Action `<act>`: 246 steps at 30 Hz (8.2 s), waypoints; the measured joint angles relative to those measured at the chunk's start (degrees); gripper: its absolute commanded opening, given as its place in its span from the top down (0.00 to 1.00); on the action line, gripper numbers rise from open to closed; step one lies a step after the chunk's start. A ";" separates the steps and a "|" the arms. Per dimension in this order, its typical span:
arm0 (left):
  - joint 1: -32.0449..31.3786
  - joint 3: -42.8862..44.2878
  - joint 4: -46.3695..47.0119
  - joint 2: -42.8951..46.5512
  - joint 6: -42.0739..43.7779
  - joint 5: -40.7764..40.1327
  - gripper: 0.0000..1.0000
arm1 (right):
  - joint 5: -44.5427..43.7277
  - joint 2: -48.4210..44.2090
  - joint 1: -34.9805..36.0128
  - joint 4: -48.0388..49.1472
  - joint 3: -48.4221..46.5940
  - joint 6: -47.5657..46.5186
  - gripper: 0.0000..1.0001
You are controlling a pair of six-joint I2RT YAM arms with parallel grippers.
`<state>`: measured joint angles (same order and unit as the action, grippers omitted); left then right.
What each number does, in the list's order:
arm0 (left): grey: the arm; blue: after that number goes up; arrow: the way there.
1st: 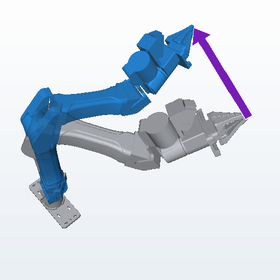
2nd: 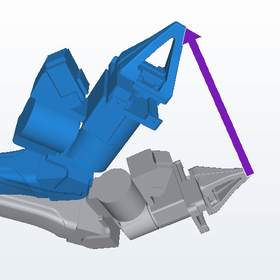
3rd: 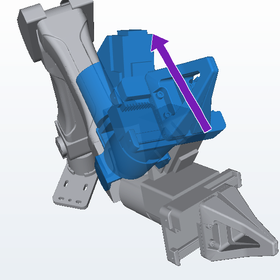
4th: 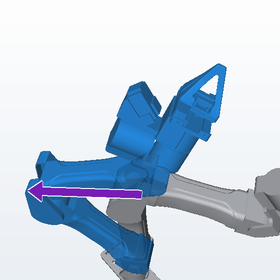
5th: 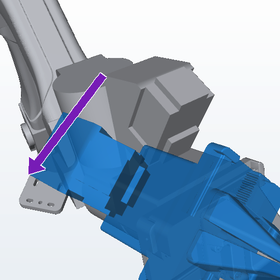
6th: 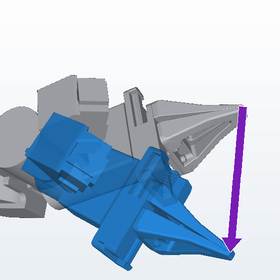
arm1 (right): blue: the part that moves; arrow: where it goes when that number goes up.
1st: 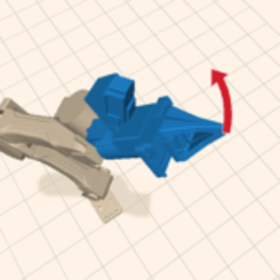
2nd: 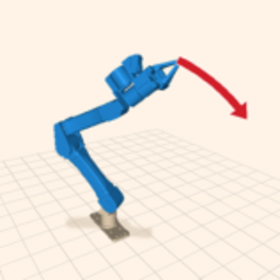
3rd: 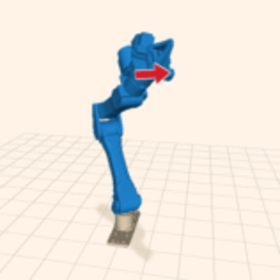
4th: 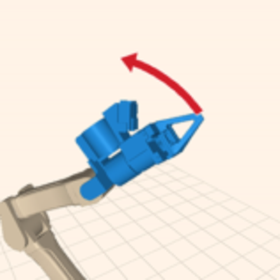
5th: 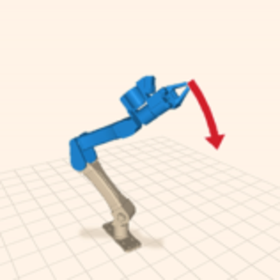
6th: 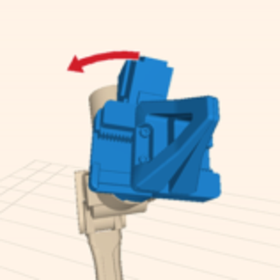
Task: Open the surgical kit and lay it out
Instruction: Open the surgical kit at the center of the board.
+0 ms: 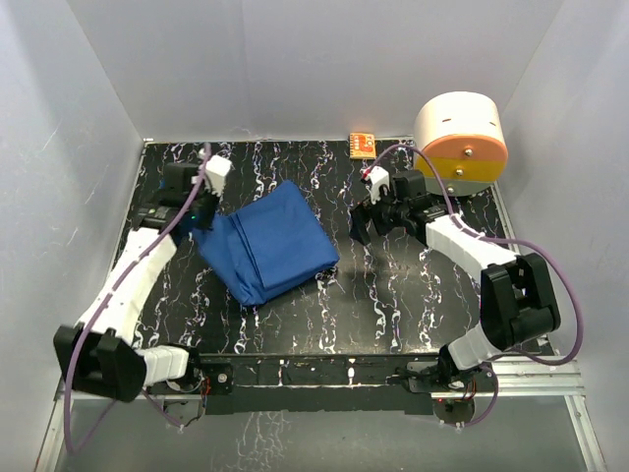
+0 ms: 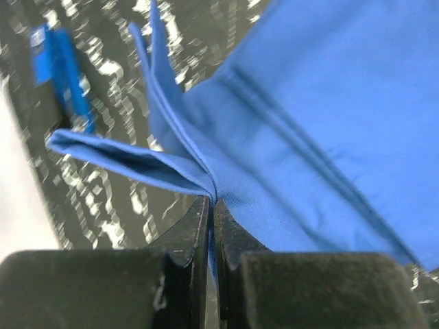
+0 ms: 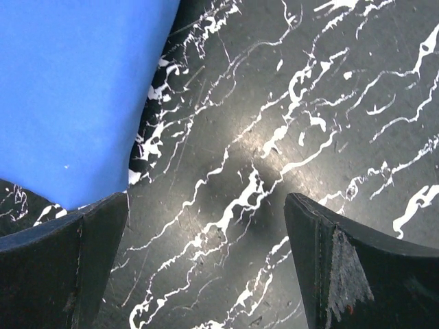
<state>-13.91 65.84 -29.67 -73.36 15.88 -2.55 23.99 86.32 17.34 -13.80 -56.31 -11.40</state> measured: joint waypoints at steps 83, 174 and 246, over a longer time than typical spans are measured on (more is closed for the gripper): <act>20.90 -8.22 1.36 -9.31 8.66 17.38 0.02 | -25.46 -2.67 -14.25 -10.38 3.15 -3.56 0.19; 23.98 38.84 16.20 -59.39 16.63 -8.94 0.10 | -14.80 11.37 -4.59 -17.46 -10.54 -3.50 0.42; 30.62 35.28 13.53 -52.76 23.41 -4.11 0.03 | -13.73 11.23 -4.79 -17.68 -12.68 -2.62 0.42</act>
<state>16.71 101.12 -16.14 -126.13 39.29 -6.66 10.26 97.56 12.56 -31.48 -68.99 -14.02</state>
